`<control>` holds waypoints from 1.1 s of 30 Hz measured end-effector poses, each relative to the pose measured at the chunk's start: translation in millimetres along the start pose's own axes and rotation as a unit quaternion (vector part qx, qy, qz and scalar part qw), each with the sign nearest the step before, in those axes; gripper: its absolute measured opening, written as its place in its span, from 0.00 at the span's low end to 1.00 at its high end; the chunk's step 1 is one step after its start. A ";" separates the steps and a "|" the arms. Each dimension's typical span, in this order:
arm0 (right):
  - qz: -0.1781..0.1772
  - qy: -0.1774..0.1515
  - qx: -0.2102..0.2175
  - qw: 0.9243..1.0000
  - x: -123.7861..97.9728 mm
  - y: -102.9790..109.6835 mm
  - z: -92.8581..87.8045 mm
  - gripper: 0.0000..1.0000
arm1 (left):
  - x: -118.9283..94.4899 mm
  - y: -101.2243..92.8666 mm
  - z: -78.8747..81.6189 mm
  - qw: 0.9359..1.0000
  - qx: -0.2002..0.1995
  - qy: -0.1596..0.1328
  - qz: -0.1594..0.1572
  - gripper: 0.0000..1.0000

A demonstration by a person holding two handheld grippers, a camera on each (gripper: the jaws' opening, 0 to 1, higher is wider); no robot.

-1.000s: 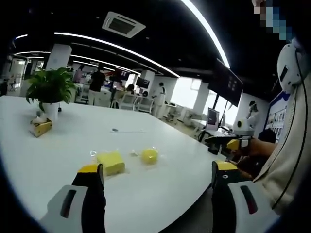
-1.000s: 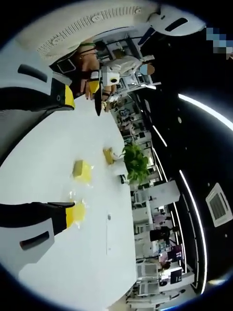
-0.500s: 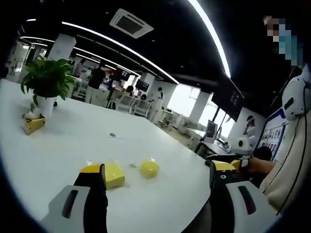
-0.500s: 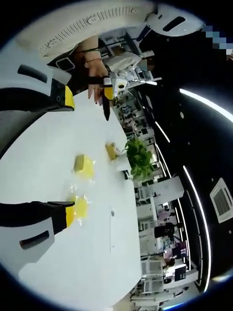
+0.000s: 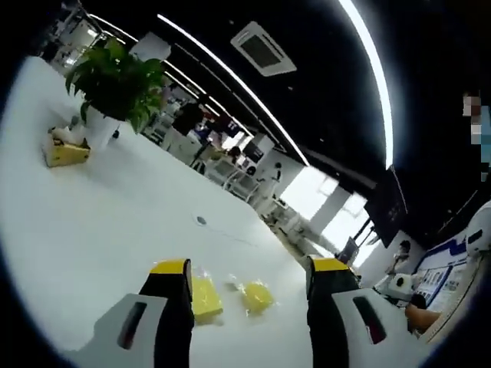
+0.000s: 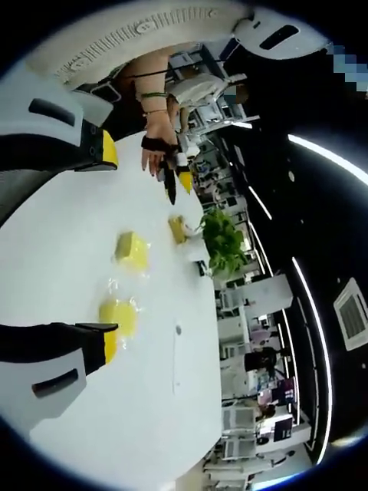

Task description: Compare the silicone blocks by pressing each to a similar depth, holding the contact briefly, and releasing to observe deformation and rebound differences across the visible hardness samples.

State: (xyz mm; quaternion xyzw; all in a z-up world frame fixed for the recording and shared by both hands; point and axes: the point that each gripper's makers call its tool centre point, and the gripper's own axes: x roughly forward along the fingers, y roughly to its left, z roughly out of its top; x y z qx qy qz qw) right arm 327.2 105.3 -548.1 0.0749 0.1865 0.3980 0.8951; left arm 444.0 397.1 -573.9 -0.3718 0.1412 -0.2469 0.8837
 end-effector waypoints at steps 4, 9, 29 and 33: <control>-0.009 0.008 -0.004 1.000 -0.3 -8.9 1.0 0.76 | 21.3 40.5 -7.5 0.999 -0.037 0.008 0.033 0.61; -0.014 0.019 0.007 1.000 1.6 -12.7 -4.2 0.76 | 42.1 78.6 -35.3 0.996 -0.057 0.049 0.055 0.62; -0.040 0.067 0.031 0.996 7.8 -30.2 -25.6 0.76 | 89.9 117.0 -79.3 0.977 -0.199 0.078 0.030 0.30; -0.040 0.067 0.032 0.996 9.9 -31.0 -25.0 0.76 | 94.6 117.4 -83.8 0.975 -0.205 0.081 0.031 0.21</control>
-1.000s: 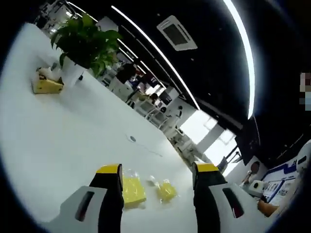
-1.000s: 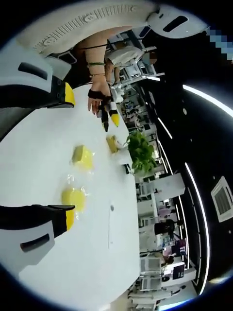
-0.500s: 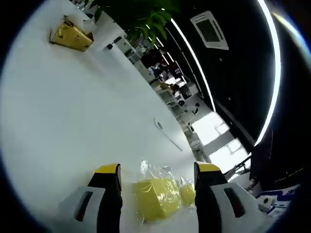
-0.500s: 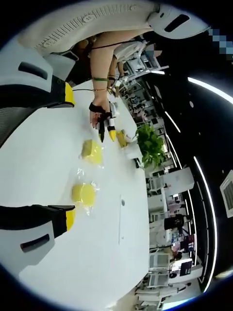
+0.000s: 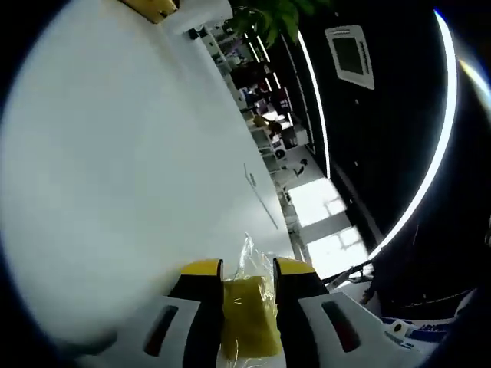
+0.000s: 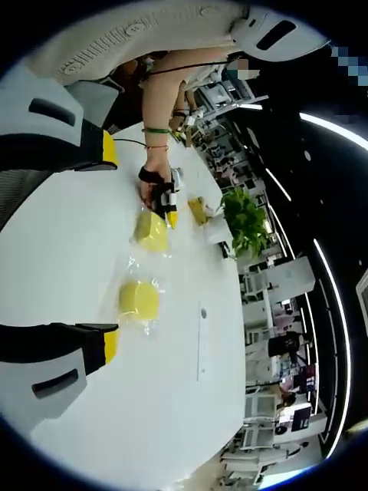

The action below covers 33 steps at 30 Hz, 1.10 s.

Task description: Compare the silicone blocks by pressing each to a similar depth, holding the contact briefly, and releasing to observe deformation and rebound differences across the visible hardness samples.

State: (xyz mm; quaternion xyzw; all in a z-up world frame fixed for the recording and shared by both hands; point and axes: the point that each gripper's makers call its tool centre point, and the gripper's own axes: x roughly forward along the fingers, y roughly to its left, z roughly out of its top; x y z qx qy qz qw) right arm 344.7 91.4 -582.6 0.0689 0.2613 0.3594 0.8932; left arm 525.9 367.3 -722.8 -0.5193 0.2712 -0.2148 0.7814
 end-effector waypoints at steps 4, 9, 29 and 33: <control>0.002 0.010 0.002 1.000 2.6 0.7 -5.7 0.75 | 2.9 4.2 1.4 1.000 -0.010 -0.004 0.005 0.14; 0.007 0.014 0.008 1.000 4.2 3.2 -8.9 0.74 | 4.5 4.8 4.7 1.000 -0.027 -0.013 -0.001 0.06; 0.010 0.007 -0.001 1.000 -1.3 5.7 -5.7 0.73 | 5.6 -33.7 7.1 0.977 0.207 -0.003 0.043 0.00; 0.013 0.000 -0.005 1.000 -4.6 9.3 -3.4 0.73 | 2.9 -52.0 2.3 0.978 0.208 -0.003 0.034 0.00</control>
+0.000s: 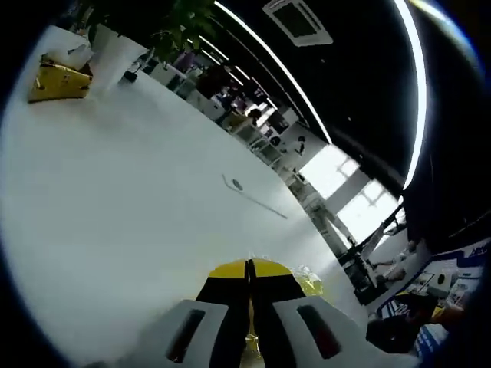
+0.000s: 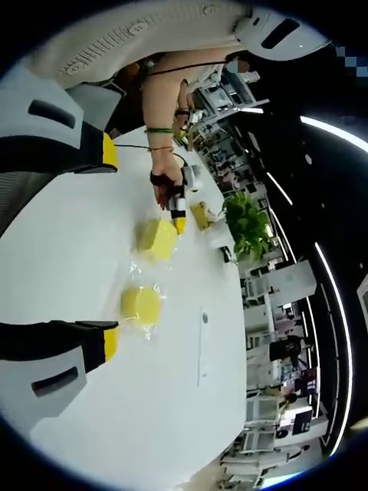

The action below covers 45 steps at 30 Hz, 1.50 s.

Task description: Compare the silicone blocks by pressing each to a similar depth, holding the contact briefly, and releasing to observe deformation and rebound differences across the visible hardness samples.

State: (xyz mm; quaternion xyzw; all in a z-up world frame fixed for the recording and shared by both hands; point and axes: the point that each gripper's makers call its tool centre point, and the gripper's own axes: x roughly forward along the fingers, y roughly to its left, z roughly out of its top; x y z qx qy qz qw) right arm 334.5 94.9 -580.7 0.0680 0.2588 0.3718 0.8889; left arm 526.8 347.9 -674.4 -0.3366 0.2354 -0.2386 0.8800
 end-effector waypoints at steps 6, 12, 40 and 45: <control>0.005 -0.020 -0.008 1.000 -7.0 8.9 6.4 0.73 | -5.6 -35.7 1.0 1.000 0.013 -0.006 -0.012 0.00; 0.004 -0.035 -0.012 0.999 -18.1 14.3 8.2 0.73 | -9.2 -75.3 2.0 0.999 0.020 -0.014 -0.044 0.00; 0.056 -0.091 -0.093 0.990 -7.9 31.2 67.0 0.76 | -46.6 -193.5 34.9 0.985 0.089 0.014 -0.147 0.00; 0.086 -0.091 -0.139 0.982 6.3 40.1 91.3 0.77 | -61.2 -224.9 39.6 0.978 0.105 0.016 -0.179 0.00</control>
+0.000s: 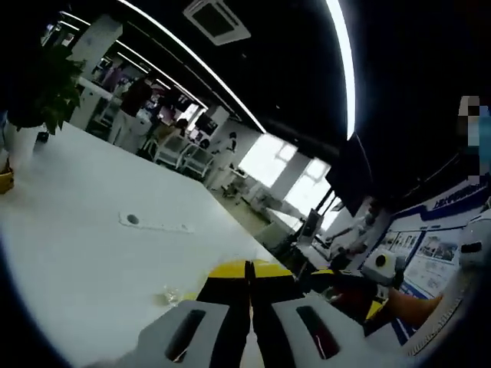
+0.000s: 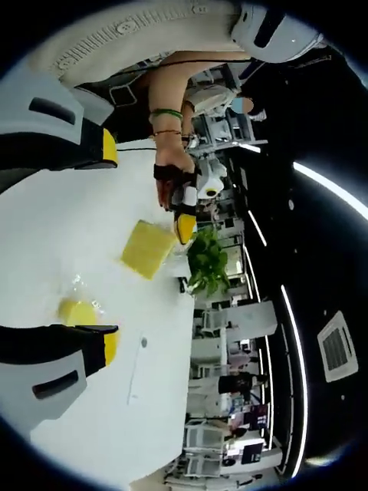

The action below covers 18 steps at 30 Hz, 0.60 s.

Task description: Compare the silicone blocks by pressing each to a similar depth, holding the contact briefly, and releasing to observe deformation and rebound differences across the visible hardness samples.

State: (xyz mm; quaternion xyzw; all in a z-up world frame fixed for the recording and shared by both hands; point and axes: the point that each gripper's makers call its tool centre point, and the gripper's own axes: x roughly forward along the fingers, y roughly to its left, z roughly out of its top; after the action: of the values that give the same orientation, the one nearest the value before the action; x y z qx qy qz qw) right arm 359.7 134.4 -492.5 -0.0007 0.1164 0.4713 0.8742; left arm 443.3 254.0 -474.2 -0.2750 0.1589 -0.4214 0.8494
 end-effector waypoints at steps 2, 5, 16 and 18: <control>0.009 0.000 -0.010 1.000 7.0 -0.9 7.6 0.77 | -1.2 -14.1 2.4 1.000 0.003 0.003 -0.014 0.00; 0.030 0.001 -0.035 0.999 20.4 0.2 22.7 0.78 | -4.2 -33.3 2.7 0.999 0.013 0.008 -0.032 0.00; 0.153 0.078 -0.117 0.978 59.9 29.6 24.7 0.84 | -18.1 -84.2 -11.0 0.993 0.068 0.053 -0.080 0.00; 0.168 0.109 -0.123 0.972 65.8 34.0 15.7 0.85 | -20.9 -90.0 -13.1 0.992 0.074 0.062 -0.087 0.00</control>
State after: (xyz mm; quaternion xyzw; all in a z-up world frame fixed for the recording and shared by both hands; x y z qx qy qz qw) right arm 369.7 209.2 -487.0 -0.1398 0.1506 0.6192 0.7579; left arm 367.8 222.0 -429.8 -0.1978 0.1552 -0.5201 0.8163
